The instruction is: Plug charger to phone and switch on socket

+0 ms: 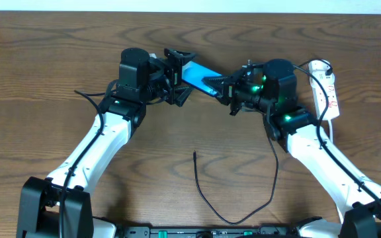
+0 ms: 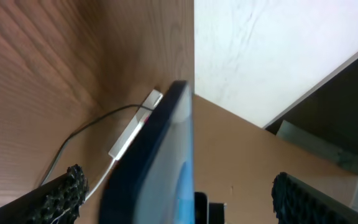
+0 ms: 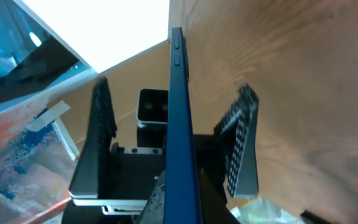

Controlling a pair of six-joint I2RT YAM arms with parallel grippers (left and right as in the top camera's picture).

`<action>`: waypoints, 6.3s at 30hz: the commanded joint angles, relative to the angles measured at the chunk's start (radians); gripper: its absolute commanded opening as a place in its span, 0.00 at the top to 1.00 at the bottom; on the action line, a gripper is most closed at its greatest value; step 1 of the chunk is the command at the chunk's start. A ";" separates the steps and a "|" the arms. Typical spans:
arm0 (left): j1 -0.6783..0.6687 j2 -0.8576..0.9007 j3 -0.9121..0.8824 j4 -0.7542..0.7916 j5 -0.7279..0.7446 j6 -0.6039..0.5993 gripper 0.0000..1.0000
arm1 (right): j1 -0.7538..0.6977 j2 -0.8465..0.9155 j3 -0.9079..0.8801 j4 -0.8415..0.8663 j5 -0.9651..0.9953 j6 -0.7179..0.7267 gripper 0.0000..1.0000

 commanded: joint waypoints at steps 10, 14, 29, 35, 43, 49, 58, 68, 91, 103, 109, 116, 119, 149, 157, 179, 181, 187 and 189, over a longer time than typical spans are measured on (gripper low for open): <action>0.005 -0.022 0.031 0.005 -0.049 0.009 0.27 | 0.029 -0.002 0.019 0.029 -0.003 0.082 0.99; 0.005 -0.022 0.031 0.005 -0.049 0.009 0.35 | 0.032 -0.002 0.019 0.031 -0.003 0.085 0.99; 0.005 -0.022 0.031 0.005 -0.050 0.009 0.46 | 0.039 -0.002 0.019 0.033 0.006 0.126 0.99; 0.005 -0.022 0.031 0.005 -0.090 0.009 0.57 | 0.040 -0.002 0.019 0.034 0.015 0.126 0.99; 0.005 -0.022 0.031 0.005 -0.098 0.009 0.71 | 0.040 -0.002 0.019 0.041 0.015 0.126 0.99; 0.005 -0.022 0.031 0.005 -0.098 0.009 0.75 | 0.040 -0.002 0.019 0.044 0.015 0.126 0.99; 0.005 -0.022 0.031 0.006 -0.102 0.009 0.92 | 0.059 -0.002 0.019 0.053 0.030 0.126 0.99; 0.005 -0.022 0.031 0.006 -0.101 0.005 0.93 | 0.082 -0.002 0.019 0.055 0.054 0.126 0.99; 0.049 -0.022 0.031 0.006 -0.101 -0.002 0.93 | 0.082 -0.002 0.019 0.055 0.079 0.121 0.16; 0.229 -0.022 0.031 0.005 -0.045 -0.001 0.93 | 0.034 -0.002 0.019 0.054 0.084 0.008 0.01; 0.338 -0.022 0.031 0.005 0.141 0.148 0.92 | 0.006 -0.002 0.019 0.035 0.084 -0.224 0.01; 0.465 -0.022 0.031 0.005 0.421 0.449 0.93 | -0.026 -0.002 0.019 0.016 0.089 -0.432 0.01; 0.502 -0.022 0.031 0.005 0.511 0.608 0.93 | -0.029 -0.002 0.019 0.014 0.099 -0.489 0.01; 0.683 -0.022 0.031 0.005 0.822 1.025 0.93 | 0.276 0.334 0.549 -1.118 0.462 -0.915 0.01; 0.683 -0.022 0.031 0.005 0.846 1.025 0.93 | 0.373 0.389 0.537 -1.215 0.489 -0.914 0.01; 0.683 -0.022 0.029 0.005 0.851 1.025 0.93 | 0.587 0.389 0.184 -0.895 0.790 -0.697 0.01; 0.683 -0.022 0.029 0.005 0.851 1.025 0.93 | 0.587 0.389 0.147 -0.843 0.790 -0.697 0.01; 0.683 -0.022 0.029 0.005 0.850 1.025 0.93 | 0.586 0.389 0.101 -0.770 0.791 -0.697 0.16; 0.683 -0.022 0.029 0.005 0.850 1.025 0.93 | 0.586 0.389 0.101 -0.766 0.798 -0.697 0.19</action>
